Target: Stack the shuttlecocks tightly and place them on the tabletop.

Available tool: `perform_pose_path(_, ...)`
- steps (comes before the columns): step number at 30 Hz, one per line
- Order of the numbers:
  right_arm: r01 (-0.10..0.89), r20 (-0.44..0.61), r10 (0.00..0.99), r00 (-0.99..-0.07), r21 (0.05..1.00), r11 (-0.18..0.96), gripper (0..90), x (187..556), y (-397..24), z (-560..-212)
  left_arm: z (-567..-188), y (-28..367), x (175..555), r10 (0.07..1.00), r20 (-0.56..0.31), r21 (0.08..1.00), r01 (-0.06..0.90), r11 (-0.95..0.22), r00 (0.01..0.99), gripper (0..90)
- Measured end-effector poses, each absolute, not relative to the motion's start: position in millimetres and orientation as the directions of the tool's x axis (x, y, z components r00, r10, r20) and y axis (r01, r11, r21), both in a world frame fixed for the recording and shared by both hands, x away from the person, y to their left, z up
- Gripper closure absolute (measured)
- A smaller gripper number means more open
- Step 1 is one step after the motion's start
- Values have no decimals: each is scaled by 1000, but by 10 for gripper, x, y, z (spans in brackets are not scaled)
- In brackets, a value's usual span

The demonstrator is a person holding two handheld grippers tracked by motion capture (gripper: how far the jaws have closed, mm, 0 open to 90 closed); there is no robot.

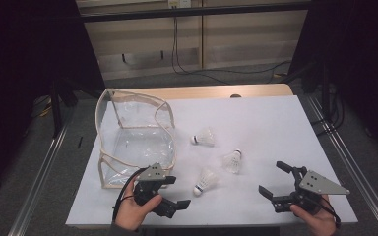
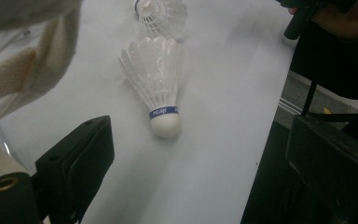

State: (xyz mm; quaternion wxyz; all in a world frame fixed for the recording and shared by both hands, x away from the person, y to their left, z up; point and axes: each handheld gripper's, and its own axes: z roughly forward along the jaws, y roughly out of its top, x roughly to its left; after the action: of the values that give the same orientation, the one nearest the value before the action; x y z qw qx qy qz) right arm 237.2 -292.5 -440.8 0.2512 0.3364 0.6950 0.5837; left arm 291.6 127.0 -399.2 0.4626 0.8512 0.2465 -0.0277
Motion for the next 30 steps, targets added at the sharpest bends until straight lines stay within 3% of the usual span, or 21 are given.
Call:
perform_pose_path(22, 175, 40, 763, -645, 980, 97, 9, 2373, -2922, -4412, -3980, 1484, 2898, 352, -278, 793, 420, -441, 894, 79)
perform_pose_path(30, 175, 39, 763, -645, 980, 99, 9, 2374, -2923, -4413, -3993, 1617, 2917, 393, -264, 796, 429, -427, 881, 36)
